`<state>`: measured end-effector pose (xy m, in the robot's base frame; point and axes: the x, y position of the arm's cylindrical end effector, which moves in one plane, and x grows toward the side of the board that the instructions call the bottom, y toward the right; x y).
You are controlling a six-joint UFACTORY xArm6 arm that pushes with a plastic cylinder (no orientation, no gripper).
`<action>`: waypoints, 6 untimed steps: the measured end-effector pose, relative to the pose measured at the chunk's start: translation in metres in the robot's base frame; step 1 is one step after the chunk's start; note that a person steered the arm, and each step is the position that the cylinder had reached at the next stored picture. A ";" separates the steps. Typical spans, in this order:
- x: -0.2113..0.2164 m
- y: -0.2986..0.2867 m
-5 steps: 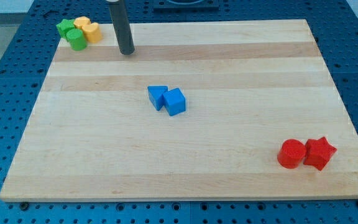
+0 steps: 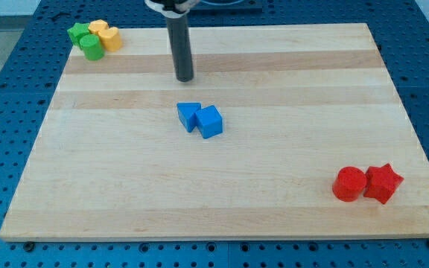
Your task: Move your arm to the center
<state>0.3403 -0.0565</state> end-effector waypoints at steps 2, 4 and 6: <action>0.036 0.084; 0.085 0.084; 0.095 0.032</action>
